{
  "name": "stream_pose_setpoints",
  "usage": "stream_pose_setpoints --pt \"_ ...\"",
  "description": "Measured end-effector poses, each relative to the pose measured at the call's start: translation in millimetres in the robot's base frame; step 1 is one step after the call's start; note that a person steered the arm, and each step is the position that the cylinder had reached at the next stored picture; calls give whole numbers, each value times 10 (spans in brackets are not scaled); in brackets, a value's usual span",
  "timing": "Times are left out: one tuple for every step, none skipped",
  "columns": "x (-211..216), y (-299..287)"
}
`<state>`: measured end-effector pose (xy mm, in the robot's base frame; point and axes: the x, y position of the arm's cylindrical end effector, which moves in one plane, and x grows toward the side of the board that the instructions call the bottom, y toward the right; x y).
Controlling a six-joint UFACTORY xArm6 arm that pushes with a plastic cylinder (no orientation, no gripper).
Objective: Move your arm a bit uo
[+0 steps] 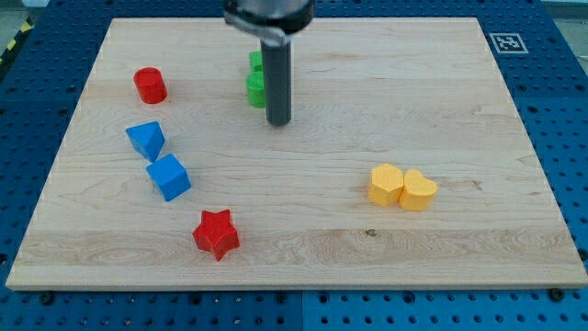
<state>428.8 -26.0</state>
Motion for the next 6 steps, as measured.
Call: stream_pose_setpoints --pt "-157 -264" --pt "-653 -291" --pt "-676 -213" --pt "-379 -213" --pt "-344 -214" --pt "-344 -236"
